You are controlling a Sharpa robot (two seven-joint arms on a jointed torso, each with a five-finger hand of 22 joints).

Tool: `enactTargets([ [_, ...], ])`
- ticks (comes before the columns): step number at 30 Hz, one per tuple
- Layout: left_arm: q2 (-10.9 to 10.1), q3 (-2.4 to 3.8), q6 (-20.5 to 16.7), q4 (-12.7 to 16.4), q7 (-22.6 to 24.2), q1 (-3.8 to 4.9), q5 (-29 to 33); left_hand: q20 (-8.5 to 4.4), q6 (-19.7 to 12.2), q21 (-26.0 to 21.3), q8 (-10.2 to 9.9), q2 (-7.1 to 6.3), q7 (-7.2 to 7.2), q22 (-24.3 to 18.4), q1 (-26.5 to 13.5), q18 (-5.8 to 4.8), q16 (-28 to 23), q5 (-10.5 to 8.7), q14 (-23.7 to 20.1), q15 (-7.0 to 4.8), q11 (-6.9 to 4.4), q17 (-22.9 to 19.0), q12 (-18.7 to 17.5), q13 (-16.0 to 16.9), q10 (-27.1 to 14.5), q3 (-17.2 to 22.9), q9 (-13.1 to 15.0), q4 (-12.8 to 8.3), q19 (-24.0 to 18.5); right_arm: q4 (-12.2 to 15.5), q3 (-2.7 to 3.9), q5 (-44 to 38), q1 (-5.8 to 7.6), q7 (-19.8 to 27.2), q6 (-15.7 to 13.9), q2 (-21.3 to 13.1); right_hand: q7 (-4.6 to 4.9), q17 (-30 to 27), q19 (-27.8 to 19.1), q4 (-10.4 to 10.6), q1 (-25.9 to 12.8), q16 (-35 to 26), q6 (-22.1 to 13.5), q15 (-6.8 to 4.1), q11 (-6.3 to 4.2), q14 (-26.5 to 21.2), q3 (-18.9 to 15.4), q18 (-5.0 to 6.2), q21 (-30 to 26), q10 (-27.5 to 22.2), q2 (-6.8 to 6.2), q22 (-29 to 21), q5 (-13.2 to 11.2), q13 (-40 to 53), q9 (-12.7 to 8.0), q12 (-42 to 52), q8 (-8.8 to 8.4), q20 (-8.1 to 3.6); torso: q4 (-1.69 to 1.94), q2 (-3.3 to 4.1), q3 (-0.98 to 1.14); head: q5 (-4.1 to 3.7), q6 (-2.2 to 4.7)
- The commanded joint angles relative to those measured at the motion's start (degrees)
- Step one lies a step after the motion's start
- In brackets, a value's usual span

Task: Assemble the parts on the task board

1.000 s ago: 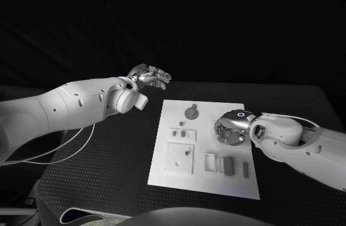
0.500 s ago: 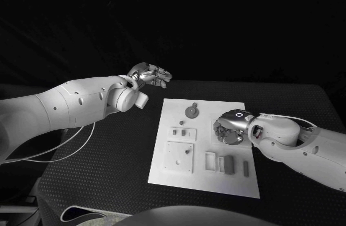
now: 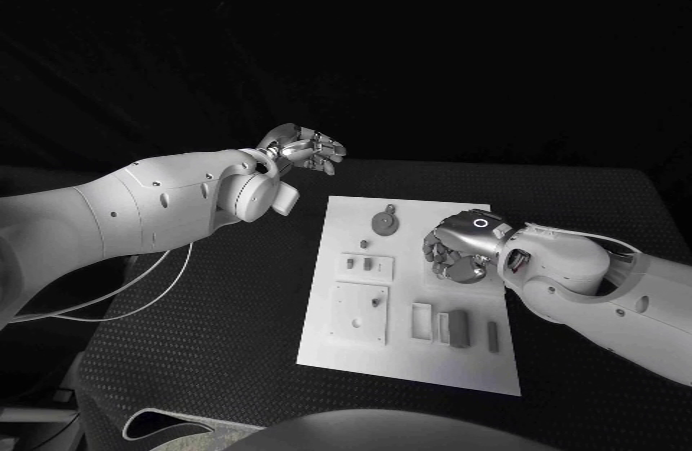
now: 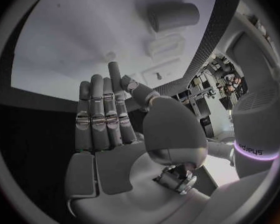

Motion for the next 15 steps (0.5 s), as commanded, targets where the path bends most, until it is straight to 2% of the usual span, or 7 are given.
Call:
enactTargets([
  [1,0.20,0.06,0.48,-0.05,0.50,0.07,0.26,0.06,-0.38,0.22,0.37,-0.03,-0.14,-0.07,-0.37,0.08,-0.29,0.26,0.26,0.03,0.04,0.07,0.38,-0.01,-0.35,-0.29,-0.07,-0.02,0.22,1.54,1.12,1.38,0.60,0.20,-1.51,-0.23,-0.05,0.07,0.44,0.03,0.74,0.35,0.51,0.01,-0.11,0.46,0.01,0.82,0.33,0.40,-0.05,1.34,0.06,0.12,-0.05,0.23,0.33,-0.10,0.00,-0.01,-0.05,0.22,0.01],
  [3,0.20,0.06,0.43,-0.10,0.50,0.07,0.26,0.06,-0.38,0.22,0.37,-0.02,-0.14,-0.08,-0.37,0.08,-0.30,0.26,0.27,0.03,0.04,0.07,0.38,-0.01,-0.35,-0.29,-0.07,-0.02,0.22,2.75,1.88,1.80,0.90,0.22,-1.45,-0.48,-0.05,0.08,0.46,0.03,0.74,0.35,0.52,0.01,-0.12,0.47,0.01,0.82,0.35,0.41,-0.04,1.33,0.06,0.14,-0.04,0.22,0.33,-0.11,0.03,0.00,-0.07,0.34,-0.02],
  [6,0.22,0.06,0.44,-0.15,0.49,0.07,0.26,0.06,-0.39,0.22,0.37,-0.03,-0.13,-0.10,-0.37,0.08,-0.31,0.26,0.27,0.03,0.04,0.08,0.38,-0.01,-0.35,-0.29,-0.07,-0.02,0.22,4.10,2.37,3.47,1.27,0.56,-1.59,-0.36,-0.05,0.09,0.48,0.04,0.74,0.35,0.53,0.00,-0.12,0.49,0.00,0.82,0.36,0.42,-0.03,1.33,0.06,0.16,-0.02,0.22,0.33,-0.11,0.04,0.04,-0.05,0.56,-0.10],
  [12,0.32,0.06,0.47,-0.17,0.52,0.07,0.26,0.06,-0.39,0.22,0.38,-0.02,-0.13,-0.12,-0.36,0.08,-0.32,0.26,0.27,0.03,0.04,0.10,0.38,0.00,-0.35,-0.29,-0.07,-0.02,0.22,5.10,2.30,4.84,1.23,1.98,-1.55,2.74,-0.06,0.11,0.50,0.03,0.76,0.33,0.52,-0.01,-0.12,0.50,0.02,0.82,0.38,0.41,0.04,1.32,0.06,0.19,0.00,0.20,0.31,-0.13,-0.03,0.03,-0.03,0.91,-0.16],
  [15,0.44,0.06,0.51,-0.22,0.52,0.07,0.26,0.06,-0.40,0.22,0.39,-0.01,-0.13,-0.15,-0.36,0.08,-0.34,0.26,0.28,0.03,0.04,0.11,0.39,0.00,-0.35,-0.28,-0.08,-0.02,0.23,4.92,1.64,4.84,0.52,2.70,-1.89,4.62,-0.05,0.11,0.49,0.03,0.75,0.31,0.48,-0.01,-0.11,0.49,0.03,0.82,0.38,0.37,0.11,1.31,0.06,0.20,0.00,0.17,0.28,-0.13,-0.04,0.04,-0.02,1.08,-0.27],
])
